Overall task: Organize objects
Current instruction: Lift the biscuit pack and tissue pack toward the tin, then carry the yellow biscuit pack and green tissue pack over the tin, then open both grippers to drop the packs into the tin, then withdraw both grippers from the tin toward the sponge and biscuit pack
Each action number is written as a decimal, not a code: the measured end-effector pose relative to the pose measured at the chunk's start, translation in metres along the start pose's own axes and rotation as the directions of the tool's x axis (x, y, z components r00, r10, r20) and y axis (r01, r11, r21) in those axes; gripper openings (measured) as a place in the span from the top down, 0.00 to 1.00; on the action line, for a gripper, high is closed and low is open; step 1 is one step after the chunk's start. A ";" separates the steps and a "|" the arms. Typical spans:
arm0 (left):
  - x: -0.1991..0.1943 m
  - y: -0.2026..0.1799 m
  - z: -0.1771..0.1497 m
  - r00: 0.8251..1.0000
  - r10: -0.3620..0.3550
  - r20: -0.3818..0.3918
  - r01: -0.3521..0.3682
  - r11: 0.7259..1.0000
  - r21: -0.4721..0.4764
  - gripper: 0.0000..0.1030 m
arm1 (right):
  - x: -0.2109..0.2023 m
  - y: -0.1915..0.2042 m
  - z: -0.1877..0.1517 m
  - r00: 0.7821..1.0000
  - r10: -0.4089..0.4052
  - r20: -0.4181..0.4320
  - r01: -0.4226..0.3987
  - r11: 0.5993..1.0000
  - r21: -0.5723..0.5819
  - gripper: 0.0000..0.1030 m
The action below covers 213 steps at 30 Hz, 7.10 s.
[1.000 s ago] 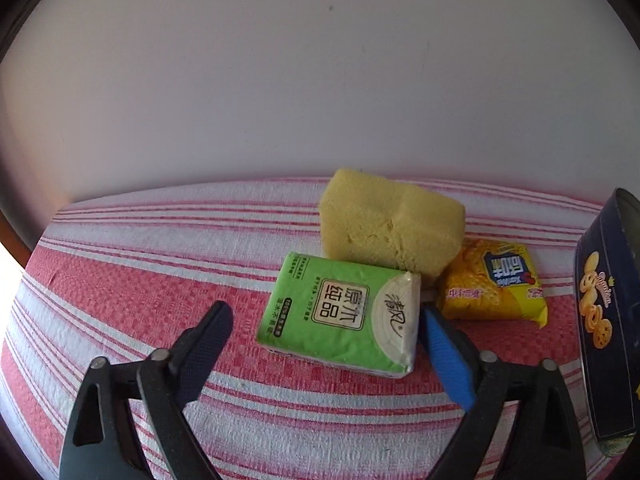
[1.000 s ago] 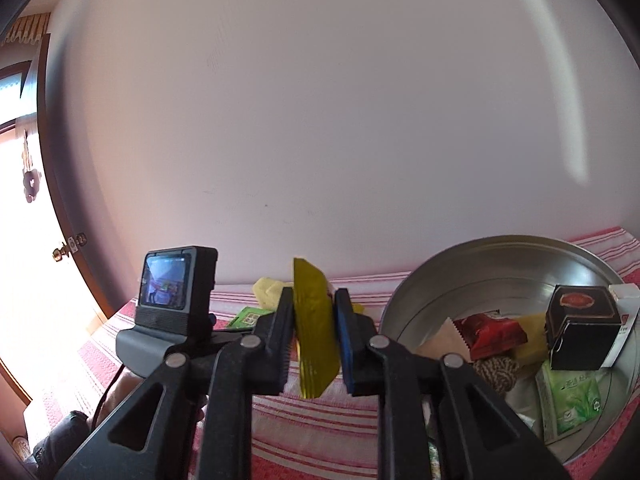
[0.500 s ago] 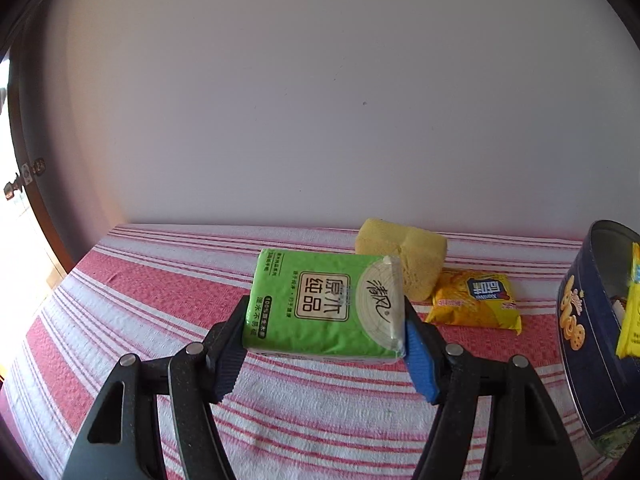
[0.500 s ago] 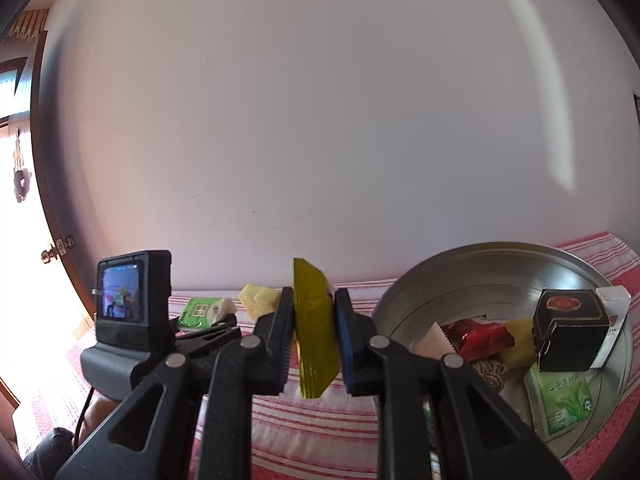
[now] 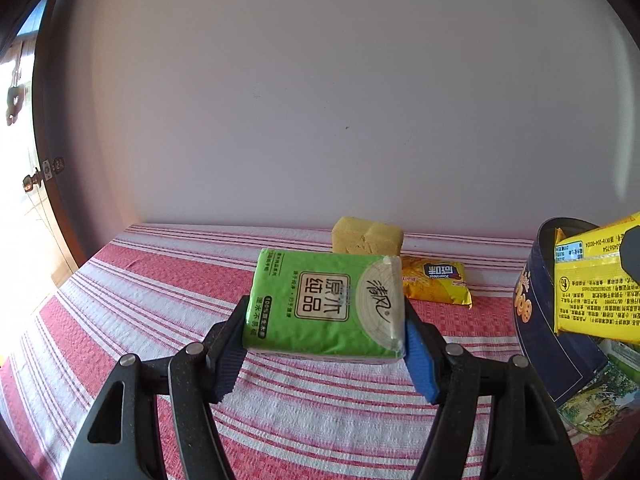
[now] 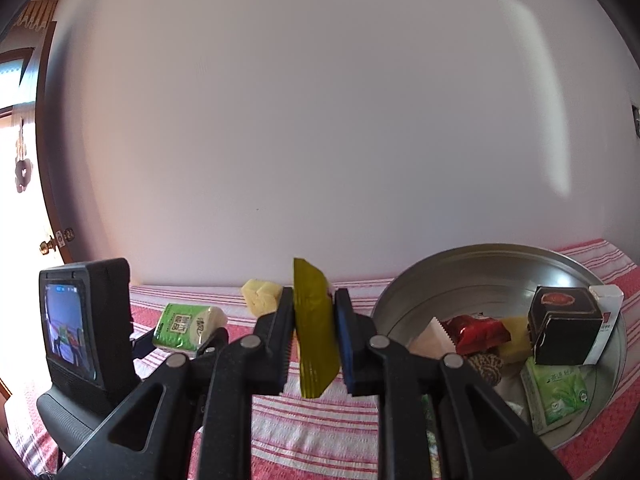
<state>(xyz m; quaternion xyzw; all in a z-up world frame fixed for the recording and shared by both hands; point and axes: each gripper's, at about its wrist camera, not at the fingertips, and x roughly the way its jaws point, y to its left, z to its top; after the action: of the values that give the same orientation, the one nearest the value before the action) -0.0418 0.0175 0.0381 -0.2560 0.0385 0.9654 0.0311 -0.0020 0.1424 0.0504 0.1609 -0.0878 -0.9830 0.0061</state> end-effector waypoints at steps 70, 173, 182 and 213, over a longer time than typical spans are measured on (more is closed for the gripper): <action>-0.056 -0.009 -0.035 0.999 0.000 0.036 0.001 0.999 -0.043 0.32 | -0.073 -0.036 -0.036 0.999 0.031 0.033 -0.030 0.999 -0.014 0.81; -0.064 -0.090 -0.004 0.970 -0.051 0.239 0.050 0.999 0.009 0.01 | -0.085 -0.174 0.006 0.890 -0.397 0.222 0.377 0.917 0.128 0.00; -0.055 -0.091 -0.014 0.973 -0.018 0.231 0.005 0.998 0.059 0.01 | -0.087 -0.162 -0.007 0.872 -0.431 0.234 0.417 0.902 0.110 0.00; -0.067 -0.022 -0.018 0.972 0.019 0.236 -0.023 1.000 0.014 0.01 | -0.088 -0.084 -0.021 0.914 -0.367 0.173 0.352 0.929 0.113 0.00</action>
<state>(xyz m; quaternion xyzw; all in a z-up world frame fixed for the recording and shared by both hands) 0.0264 0.0352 0.0548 -0.1390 0.0455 0.9889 0.0273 0.0896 0.2252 0.0439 0.0794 -0.0961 -0.9739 -0.1896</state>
